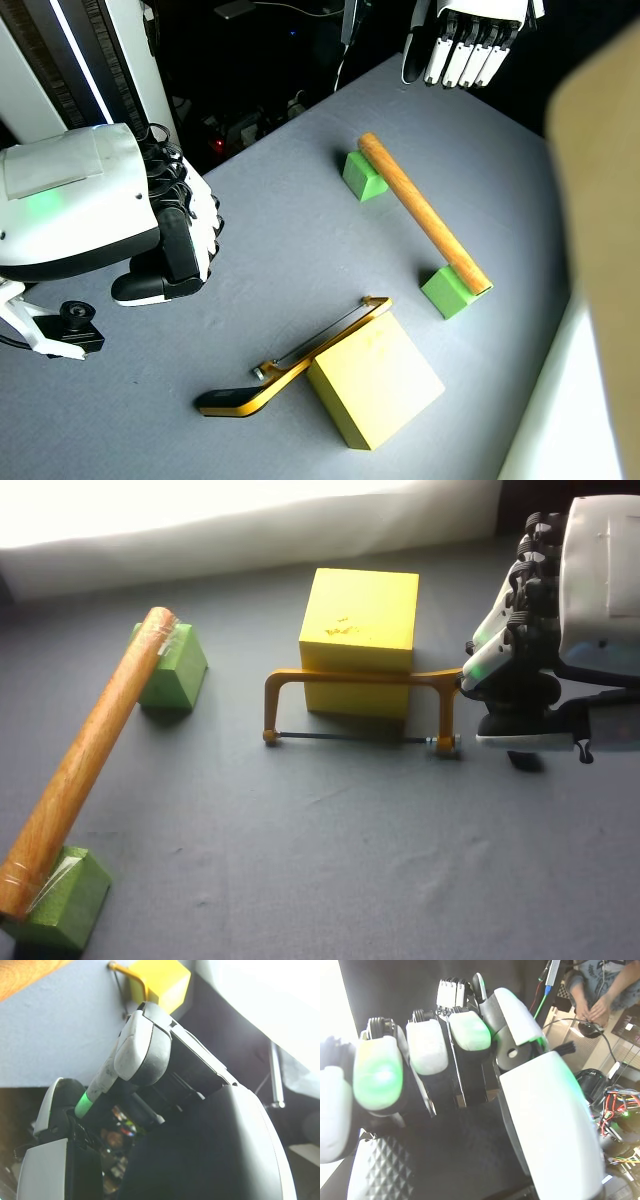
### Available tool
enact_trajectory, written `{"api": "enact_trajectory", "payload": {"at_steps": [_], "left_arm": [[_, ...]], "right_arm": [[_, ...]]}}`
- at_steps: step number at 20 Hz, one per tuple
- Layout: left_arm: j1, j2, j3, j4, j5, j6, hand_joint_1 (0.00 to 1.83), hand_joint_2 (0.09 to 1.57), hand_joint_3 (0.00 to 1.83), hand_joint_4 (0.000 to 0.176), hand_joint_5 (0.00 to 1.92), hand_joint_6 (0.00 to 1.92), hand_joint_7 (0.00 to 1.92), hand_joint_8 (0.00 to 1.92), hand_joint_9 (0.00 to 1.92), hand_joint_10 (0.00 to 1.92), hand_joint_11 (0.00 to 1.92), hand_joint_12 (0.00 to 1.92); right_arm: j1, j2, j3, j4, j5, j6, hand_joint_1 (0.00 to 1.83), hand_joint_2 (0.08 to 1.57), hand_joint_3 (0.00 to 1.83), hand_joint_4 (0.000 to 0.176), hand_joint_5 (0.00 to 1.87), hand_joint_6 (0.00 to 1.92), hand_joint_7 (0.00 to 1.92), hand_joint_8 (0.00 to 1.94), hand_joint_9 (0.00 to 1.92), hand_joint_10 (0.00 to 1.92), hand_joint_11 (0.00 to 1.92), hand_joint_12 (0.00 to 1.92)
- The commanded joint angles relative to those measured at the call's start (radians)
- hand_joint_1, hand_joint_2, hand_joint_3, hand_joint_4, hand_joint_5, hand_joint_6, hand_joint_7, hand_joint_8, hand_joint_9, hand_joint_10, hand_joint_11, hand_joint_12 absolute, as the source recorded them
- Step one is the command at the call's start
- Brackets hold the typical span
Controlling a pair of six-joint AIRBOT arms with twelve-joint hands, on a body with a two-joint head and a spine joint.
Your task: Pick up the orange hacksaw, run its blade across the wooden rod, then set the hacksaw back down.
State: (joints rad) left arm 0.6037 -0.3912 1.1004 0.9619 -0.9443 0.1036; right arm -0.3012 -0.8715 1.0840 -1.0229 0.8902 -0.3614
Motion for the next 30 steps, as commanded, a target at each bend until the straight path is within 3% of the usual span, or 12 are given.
{"api": "enact_trajectory", "payload": {"at_steps": [1,2,3,4,7,9,14,17,20,24,29,30], "left_arm": [[-0.005,0.006,0.01,-0.043,-0.091,0.0,0.28,1.18,0.19,0.022,0.21,0.25,0.22,0.1,0.16,0.15,0.0,0.63],[-0.004,0.006,0.011,-0.034,-0.11,-0.004,0.28,1.18,0.19,0.022,0.21,0.25,0.22,0.1,0.16,0.15,0.0,0.63],[-0.004,0.006,0.01,-0.034,-0.12,-0.009,0.33,1.25,0.02,0.001,0.19,0.03,0.22,0.01,0.18,0.03,0.0,0.43],[-0.004,0.007,0.009,-0.034,-0.137,-0.01,0.18,1.29,0.01,0.0,0.12,0.0,0.16,0.0,0.13,0.0,0.0,0.13],[-0.003,0.007,0.008,-0.022,-0.159,-0.018,0.13,1.27,0.0,0.0,0.11,0.01,0.09,0.0,0.06,0.0,0.0,0.12],[-0.002,0.007,0.01,-0.021,-0.161,-0.02,0.13,1.26,0.0,0.0,0.09,0.0,0.09,0.0,0.06,0.0,0.0,0.09],[0.003,0.01,0.009,-0.021,-0.161,-0.018,0.15,1.24,0.0,0.0,0.09,0.0,0.09,0.0,0.04,0.0,0.0,0.13],[0.004,0.013,0.007,-0.021,-0.163,-0.018,0.08,1.26,0.0,0.0,0.11,0.0,0.1,0.0,0.06,0.0,0.0,0.16],[0.005,0.017,-0.001,-0.021,-0.162,-0.013,0.04,1.27,0.0,0.0,0.17,0.01,0.16,0.0,0.13,0.01,0.0,0.25],[-0.01,0.016,-0.013,-0.019,-0.155,0.013,0.04,1.27,0.0,0.0,0.19,0.01,0.15,0.0,0.11,0.0,0.0,0.32],[-0.033,0.015,-0.04,0.015,-0.033,0.029,0.01,1.28,0.0,0.0,0.15,0.01,0.13,0.01,0.09,0.0,0.0,0.24],[-0.03,0.016,-0.04,0.065,-0.032,0.03,0.02,1.29,0.0,0.0,0.15,0.01,0.14,0.01,0.09,0.0,0.0,0.24]], "right_arm": [[0.017,0.008,-0.007,0.069,0.059,0.006,0.31,1.22,0.13,0.0,0.27,0.18,0.33,0.09,0.33,0.28,0.14,1.21],[0.017,0.01,-0.009,0.069,0.051,0.021,0.31,1.22,0.13,0.0,0.27,0.18,0.33,0.09,0.33,0.28,0.14,1.21],[0.017,0.012,-0.012,0.069,0.039,0.049,0.15,1.25,0.01,0.0,0.17,0.01,0.2,0.0,0.27,0.05,0.01,1.12],[0.017,0.015,-0.012,0.069,0.025,0.099,0.22,1.19,0.0,0.006,0.16,0.01,0.21,0.01,0.26,0.02,0.0,1.03],[0.018,0.028,-0.012,0.069,-0.005,0.234,0.3,1.1,0.0,0.0,0.15,0.0,0.2,0.0,0.21,0.0,0.0,0.88],[0.026,0.042,-0.019,0.069,-0.08,0.398,0.26,1.06,0.0,0.0,0.1,0.0,0.13,0.0,0.15,0.0,0.0,0.68],[0.035,0.089,-0.052,0.111,-0.292,0.664,0.34,1.02,0.0,0.0,0.11,0.0,0.13,0.0,0.15,0.0,0.0,0.76],[-0.017,0.137,-0.092,0.162,-0.408,0.869,0.39,1.0,0.0,0.0,0.1,0.0,0.13,0.0,0.14,0.0,0.0,0.72],[-0.101,0.201,-0.143,0.355,-0.47,0.891,0.44,1.0,0.0,0.0,0.08,0.0,0.08,0.0,0.13,0.0,0.0,0.77],[-0.104,0.236,-0.13,0.364,-0.531,0.969,0.53,1.07,0.01,0.0,0.05,0.0,0.07,0.0,0.12,0.0,0.0,0.75],[-0.202,0.2,-0.012,0.364,-0.348,1.03,0.74,1.07,0.0,0.0,0.09,0.01,0.1,0.0,0.15,0.01,0.0,0.81],[-0.233,0.187,0.023,0.364,-0.289,1.031,0.77,1.09,0.01,0.0,0.07,0.0,0.09,0.0,0.14,0.0,0.0,0.79]]}}
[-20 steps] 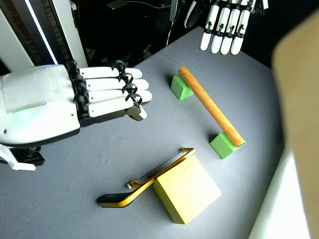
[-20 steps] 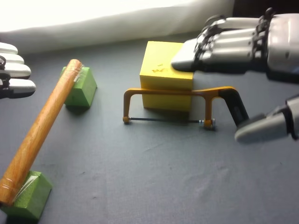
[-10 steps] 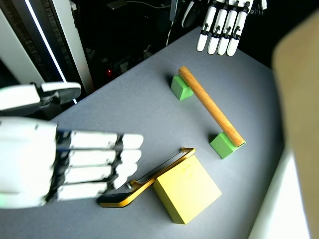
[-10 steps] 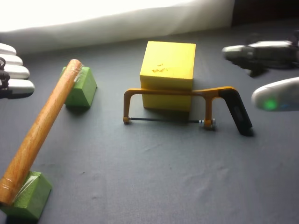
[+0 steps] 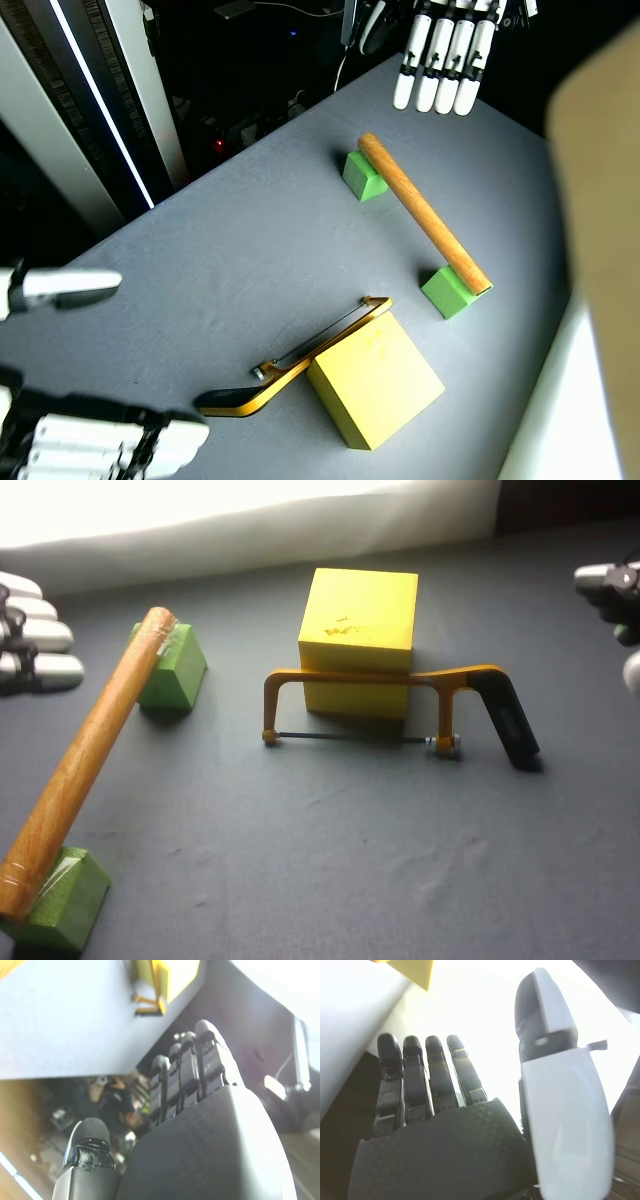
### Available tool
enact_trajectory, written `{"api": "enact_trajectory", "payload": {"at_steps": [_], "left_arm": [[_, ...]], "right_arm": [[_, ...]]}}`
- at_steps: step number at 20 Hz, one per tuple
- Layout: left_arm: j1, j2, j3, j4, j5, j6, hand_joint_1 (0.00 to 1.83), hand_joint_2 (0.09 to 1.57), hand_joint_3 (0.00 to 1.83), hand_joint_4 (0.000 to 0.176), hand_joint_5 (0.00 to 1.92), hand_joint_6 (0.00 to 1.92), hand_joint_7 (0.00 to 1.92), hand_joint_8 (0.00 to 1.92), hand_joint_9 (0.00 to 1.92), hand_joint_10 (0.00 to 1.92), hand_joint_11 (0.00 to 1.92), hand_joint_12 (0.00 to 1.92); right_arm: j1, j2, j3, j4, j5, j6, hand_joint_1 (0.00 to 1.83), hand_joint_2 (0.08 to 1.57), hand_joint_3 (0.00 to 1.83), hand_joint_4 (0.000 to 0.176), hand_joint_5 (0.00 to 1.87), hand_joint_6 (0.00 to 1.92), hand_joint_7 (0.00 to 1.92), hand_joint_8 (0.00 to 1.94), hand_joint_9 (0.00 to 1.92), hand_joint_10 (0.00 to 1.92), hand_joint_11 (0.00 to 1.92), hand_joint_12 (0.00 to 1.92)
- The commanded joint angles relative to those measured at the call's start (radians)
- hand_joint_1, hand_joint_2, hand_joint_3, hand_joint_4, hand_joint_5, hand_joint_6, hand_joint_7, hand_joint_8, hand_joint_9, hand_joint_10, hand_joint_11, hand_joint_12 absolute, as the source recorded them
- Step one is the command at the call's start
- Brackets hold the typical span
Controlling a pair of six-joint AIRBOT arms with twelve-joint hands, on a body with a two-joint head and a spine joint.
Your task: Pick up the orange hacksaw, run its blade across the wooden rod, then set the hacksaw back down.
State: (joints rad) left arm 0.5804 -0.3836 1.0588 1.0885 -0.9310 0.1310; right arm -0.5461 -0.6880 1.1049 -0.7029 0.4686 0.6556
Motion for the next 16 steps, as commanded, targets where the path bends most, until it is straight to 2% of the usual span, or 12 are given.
{"api": "enact_trajectory", "payload": {"at_steps": [1,3,5,7,10,14,16], "left_arm": [[-0.007,0.01,-0.001,-0.049,-0.046,0.003,0.04,1.29,0.0,0.0,0.16,0.01,0.15,0.01,0.1,0.01,0.0,0.23],[0.0,0.013,-0.013,-0.045,-0.055,0.002,0.06,1.29,0.0,0.0,0.14,0.0,0.15,0.0,0.12,0.01,0.0,0.27],[0.007,0.018,-0.017,0.017,-0.082,-0.005,0.14,1.27,0.0,0.0,0.15,0.0,0.18,0.01,0.15,0.01,0.0,0.37],[0.025,0.022,-0.021,0.051,-0.103,-0.014,0.1,1.28,0.0,0.0,0.15,0.0,0.19,0.0,0.15,0.01,0.0,0.35],[0.054,0.031,-0.026,0.079,-0.103,-0.021,0.09,1.28,0.0,0.0,0.18,0.01,0.21,0.01,0.18,0.01,0.0,0.34],[0.087,0.077,-0.061,0.089,-0.054,-0.055,0.12,1.27,0.0,0.0,0.19,0.01,0.23,0.01,0.2,0.01,0.0,0.39],[0.098,0.101,-0.086,0.089,-0.027,-0.074,0.1,1.28,0.0,0.0,0.15,0.0,0.19,0.0,0.16,0.0,0.0,0.33]], "right_arm": [[-0.006,-0.007,0.025,0.044,0.173,0.014,0.8,1.09,0.0,0.0,0.07,0.0,0.08,0.0,0.13,0.0,0.0,0.78],[-0.07,-0.036,0.091,0.044,0.289,0.014,0.94,1.03,0.0,0.0,0.09,0.0,0.09,0.0,0.14,0.0,0.0,0.82],[-0.131,-0.071,0.167,0.042,0.419,0.009,0.96,0.98,0.0,0.0,0.08,0.0,0.05,0.0,0.12,0.0,0.0,0.75],[-0.176,-0.1,0.226,0.039,0.513,-0.006,0.97,0.98,0.0,0.0,0.09,0.0,0.06,0.0,0.14,0.0,0.0,0.74],[-0.223,-0.122,0.279,0.038,0.578,-0.057,0.99,0.98,0.0,0.0,0.09,0.0,0.06,0.0,0.14,0.0,0.0,0.75],[-0.298,-0.163,0.356,0.038,0.652,-0.05,1.0,0.99,0.0,0.0,0.11,0.0,0.09,0.0,0.14,0.0,0.0,0.76],[-0.33,-0.176,0.375,0.038,0.647,-0.028,0.96,0.99,0.0,0.0,0.1,0.0,0.09,0.0,0.11,0.0,0.0,0.72]]}}
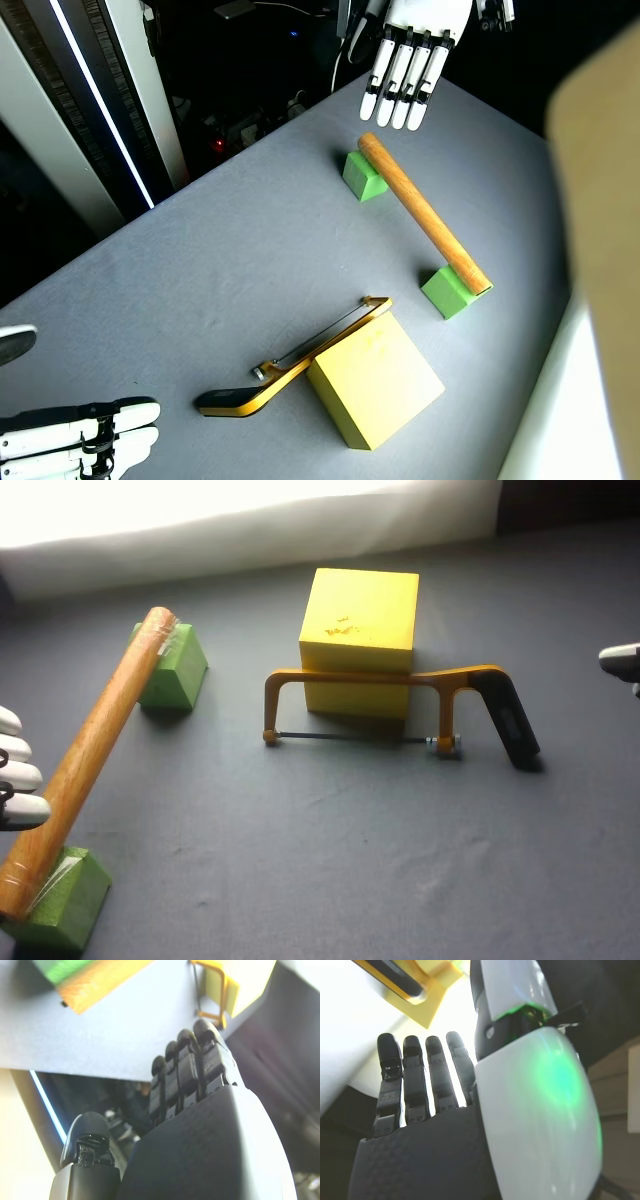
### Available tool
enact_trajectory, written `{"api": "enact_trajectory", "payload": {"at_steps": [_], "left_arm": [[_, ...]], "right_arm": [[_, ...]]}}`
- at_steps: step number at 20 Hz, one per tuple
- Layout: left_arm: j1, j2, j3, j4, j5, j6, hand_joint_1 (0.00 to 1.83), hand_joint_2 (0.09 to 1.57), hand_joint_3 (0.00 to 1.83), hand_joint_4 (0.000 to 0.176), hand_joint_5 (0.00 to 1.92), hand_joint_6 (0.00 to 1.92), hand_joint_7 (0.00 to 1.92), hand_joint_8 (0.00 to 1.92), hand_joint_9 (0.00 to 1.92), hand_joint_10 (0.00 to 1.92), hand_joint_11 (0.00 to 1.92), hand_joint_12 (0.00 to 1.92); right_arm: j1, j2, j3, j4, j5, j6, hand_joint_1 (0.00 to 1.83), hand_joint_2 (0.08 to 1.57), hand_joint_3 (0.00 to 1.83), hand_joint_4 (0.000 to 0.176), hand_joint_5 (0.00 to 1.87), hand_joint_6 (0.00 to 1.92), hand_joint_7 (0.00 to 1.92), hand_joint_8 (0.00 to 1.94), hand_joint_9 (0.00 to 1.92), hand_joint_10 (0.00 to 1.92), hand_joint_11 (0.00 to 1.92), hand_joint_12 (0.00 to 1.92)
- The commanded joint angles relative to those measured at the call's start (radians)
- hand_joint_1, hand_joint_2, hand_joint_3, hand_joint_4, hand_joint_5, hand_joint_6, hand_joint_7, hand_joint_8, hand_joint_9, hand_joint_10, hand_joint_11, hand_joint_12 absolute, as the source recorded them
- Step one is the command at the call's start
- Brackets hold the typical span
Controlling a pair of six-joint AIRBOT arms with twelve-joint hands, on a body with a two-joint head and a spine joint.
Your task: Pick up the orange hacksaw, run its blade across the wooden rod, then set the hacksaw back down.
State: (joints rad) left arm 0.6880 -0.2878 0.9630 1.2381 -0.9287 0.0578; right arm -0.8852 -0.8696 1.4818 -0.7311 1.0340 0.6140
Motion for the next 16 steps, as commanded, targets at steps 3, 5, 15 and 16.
{"api": "enact_trajectory", "payload": {"at_steps": [3,5,15,16], "left_arm": [[0.01,0.039,-0.033,-0.03,0.012,-0.043,0.07,1.29,0.0,0.0,0.17,0.0,0.2,0.0,0.17,0.0,0.0,0.32],[0.03,0.058,-0.056,0.001,0.021,-0.066,0.06,1.29,0.0,0.0,0.2,0.01,0.22,0.0,0.2,0.01,0.0,0.42],[0.058,0.08,-0.106,0.071,0.14,-0.116,0.05,1.29,0.0,0.0,0.19,0.0,0.2,0.0,0.17,0.0,0.0,0.32],[0.064,0.08,-0.108,0.071,0.149,-0.117,0.02,1.3,0.0,0.0,0.17,0.0,0.18,0.0,0.14,0.0,0.0,0.27]], "right_arm": [[-0.02,-0.023,0.041,0.067,0.077,0.019,1.0,1.03,0.01,0.0,0.1,0.0,0.08,0.0,0.12,0.0,0.0,0.78],[-0.036,-0.051,0.076,0.072,0.082,0.028,1.03,1.04,0.01,0.0,0.12,0.0,0.07,0.0,0.12,0.0,0.0,0.7],[-0.012,-0.16,0.116,0.264,-0.044,-0.016,1.07,1.06,0.0,0.0,0.15,0.0,0.11,0.0,0.16,0.01,0.0,0.83],[-0.008,-0.175,0.116,0.275,-0.056,-0.016,1.08,1.06,0.0,0.0,0.15,0.0,0.12,0.0,0.18,0.01,0.0,0.86]]}}
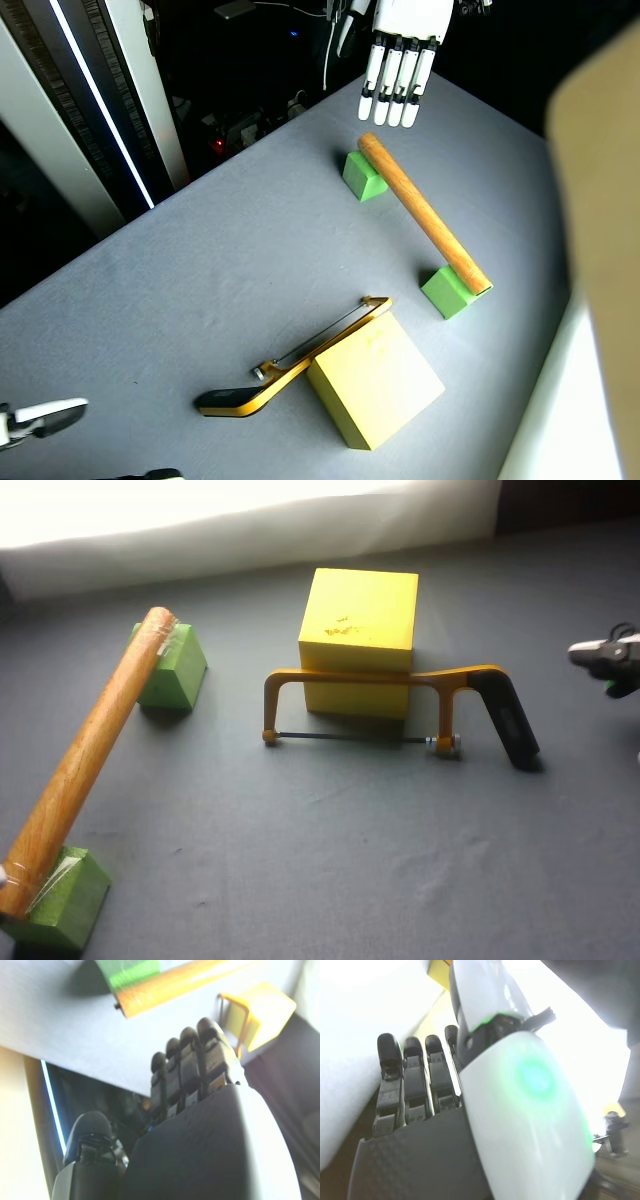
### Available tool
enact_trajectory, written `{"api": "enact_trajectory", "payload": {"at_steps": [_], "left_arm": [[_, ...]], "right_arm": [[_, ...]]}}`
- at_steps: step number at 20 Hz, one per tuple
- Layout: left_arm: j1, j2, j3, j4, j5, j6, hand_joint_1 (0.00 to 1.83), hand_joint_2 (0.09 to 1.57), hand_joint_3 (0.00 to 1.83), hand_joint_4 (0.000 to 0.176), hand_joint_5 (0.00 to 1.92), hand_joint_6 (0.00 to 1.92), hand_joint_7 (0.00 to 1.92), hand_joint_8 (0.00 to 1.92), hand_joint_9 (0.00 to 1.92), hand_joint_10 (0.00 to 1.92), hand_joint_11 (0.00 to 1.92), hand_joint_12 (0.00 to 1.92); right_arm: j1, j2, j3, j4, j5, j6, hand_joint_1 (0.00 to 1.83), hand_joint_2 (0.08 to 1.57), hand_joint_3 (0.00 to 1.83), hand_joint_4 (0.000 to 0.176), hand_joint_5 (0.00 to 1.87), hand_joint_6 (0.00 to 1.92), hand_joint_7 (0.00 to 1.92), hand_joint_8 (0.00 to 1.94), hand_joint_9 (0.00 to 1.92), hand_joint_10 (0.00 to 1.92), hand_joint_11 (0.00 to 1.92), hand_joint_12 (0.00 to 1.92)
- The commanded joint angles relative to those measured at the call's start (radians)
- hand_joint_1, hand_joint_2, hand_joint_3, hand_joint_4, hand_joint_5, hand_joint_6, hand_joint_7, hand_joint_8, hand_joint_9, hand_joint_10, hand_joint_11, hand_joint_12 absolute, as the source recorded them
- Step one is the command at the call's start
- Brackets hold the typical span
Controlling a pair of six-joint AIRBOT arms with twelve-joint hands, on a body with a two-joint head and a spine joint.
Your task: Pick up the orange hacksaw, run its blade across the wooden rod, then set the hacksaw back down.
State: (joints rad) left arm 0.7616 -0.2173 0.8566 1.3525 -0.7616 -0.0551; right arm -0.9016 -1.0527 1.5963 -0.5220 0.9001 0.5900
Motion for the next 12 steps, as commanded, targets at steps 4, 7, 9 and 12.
{"api": "enact_trajectory", "payload": {"at_steps": [4,7,9,12], "left_arm": [[0.005,0.008,-0.028,-0.043,0.02,-0.006,0.08,1.29,0.0,0.0,0.18,0.0,0.18,0.0,0.15,0.0,0.0,0.3],[0.011,-0.002,-0.046,-0.043,0.025,-0.006,0.06,1.29,0.0,0.0,0.15,0.0,0.16,0.0,0.12,0.0,0.0,0.23],[0.012,-0.012,-0.058,-0.043,0.031,-0.006,0.08,1.29,0.0,0.0,0.16,0.0,0.18,0.0,0.13,0.0,0.0,0.27],[0.018,-0.042,-0.066,-0.043,0.073,-0.027,0.06,1.29,0.0,0.0,0.13,0.0,0.18,0.0,0.13,0.0,0.0,0.25]], "right_arm": [[0.045,-0.062,0.025,0.088,0.062,-0.011,1.12,1.01,0.0,0.0,0.17,0.0,0.13,0.0,0.15,0.0,0.0,0.78],[0.082,-0.106,0.058,0.088,0.052,-0.019,1.08,1.01,0.0,0.0,0.16,0.0,0.12,0.0,0.16,0.0,0.0,0.77],[0.109,-0.122,0.064,0.088,0.029,-0.027,1.1,1.01,0.0,0.0,0.16,0.0,0.12,0.0,0.15,0.0,0.0,0.75],[0.135,-0.14,0.066,0.088,0.011,-0.027,1.11,1.0,0.0,0.0,0.13,0.0,0.1,0.0,0.13,0.0,0.0,0.7]]}}
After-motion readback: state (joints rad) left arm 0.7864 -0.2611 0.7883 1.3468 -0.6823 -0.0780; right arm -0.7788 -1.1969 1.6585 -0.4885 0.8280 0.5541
